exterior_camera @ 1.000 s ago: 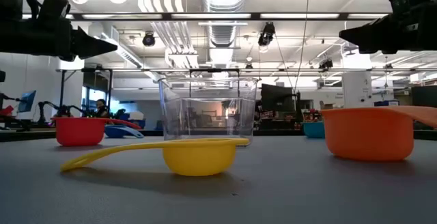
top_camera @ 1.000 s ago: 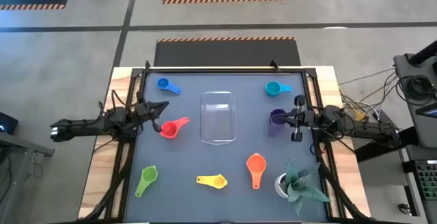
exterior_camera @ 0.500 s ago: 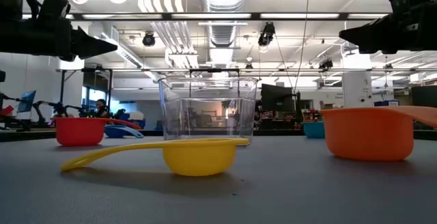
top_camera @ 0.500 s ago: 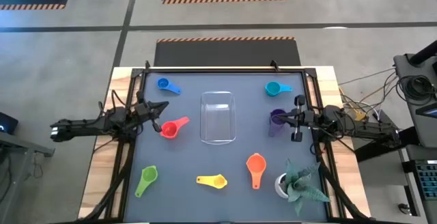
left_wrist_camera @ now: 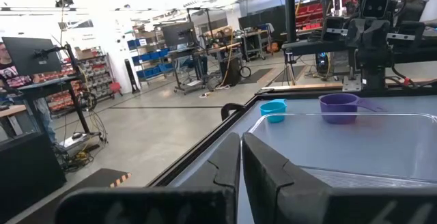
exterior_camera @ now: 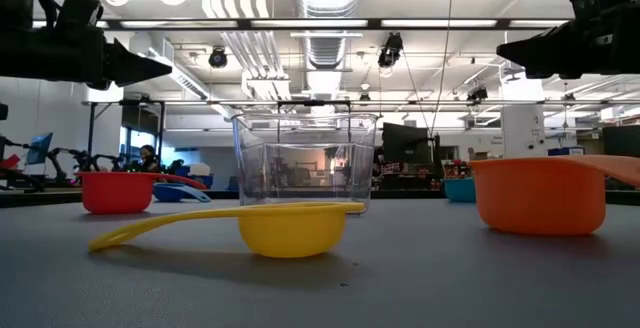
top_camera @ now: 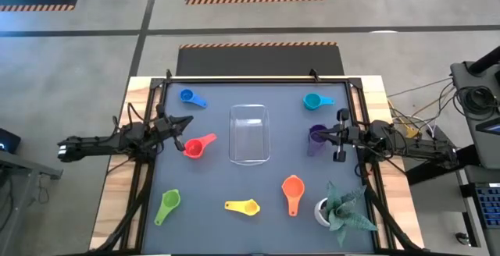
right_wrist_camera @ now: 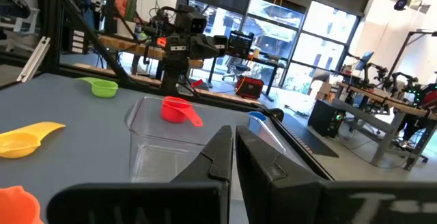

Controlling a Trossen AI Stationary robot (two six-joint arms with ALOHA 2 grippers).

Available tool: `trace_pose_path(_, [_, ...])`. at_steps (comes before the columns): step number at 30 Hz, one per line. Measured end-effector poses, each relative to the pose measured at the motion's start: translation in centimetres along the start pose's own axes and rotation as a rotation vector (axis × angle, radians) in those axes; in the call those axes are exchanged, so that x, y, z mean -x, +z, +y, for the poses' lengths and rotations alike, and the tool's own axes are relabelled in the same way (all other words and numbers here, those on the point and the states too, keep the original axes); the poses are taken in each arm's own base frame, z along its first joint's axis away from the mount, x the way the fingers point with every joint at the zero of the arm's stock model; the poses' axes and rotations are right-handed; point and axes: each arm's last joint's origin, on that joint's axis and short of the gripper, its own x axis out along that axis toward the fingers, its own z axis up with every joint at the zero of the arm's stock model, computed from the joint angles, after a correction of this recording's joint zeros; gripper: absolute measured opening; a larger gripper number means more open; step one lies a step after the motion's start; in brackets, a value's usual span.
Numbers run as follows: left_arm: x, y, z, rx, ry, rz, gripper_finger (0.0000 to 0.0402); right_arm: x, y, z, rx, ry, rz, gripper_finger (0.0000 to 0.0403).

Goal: Nest measuring cups in basket

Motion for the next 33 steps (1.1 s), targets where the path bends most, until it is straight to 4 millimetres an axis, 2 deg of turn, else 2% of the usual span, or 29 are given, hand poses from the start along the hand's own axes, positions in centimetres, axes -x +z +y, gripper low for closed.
trace_pose_path(21, [0.00, 0.00, 0.00, 0.000, 0.000, 0.000, 0.0000, 0.00, -0.01, 0.00, 0.000, 0.000, 0.001, 0.0009])
trace_pose_path(28, [0.00, 0.00, 0.00, 0.001, 0.000, 0.000, 0.0000, 0.00, 0.00, 0.00, 0.062, 0.000, 0.000, 0.0009])
trace_pose_path(31, [0.00, 0.02, 0.00, 0.017, 0.000, -0.002, 0.0000, 0.00, 0.09, -0.02, 0.007, -0.001, -0.010, 0.0009])
trace_pose_path(33, [0.00, 0.15, -0.03, 0.117, -0.019, -0.017, 0.0000, 0.00, 0.09, 0.00, -0.117, 0.005, -0.010, 0.0009])
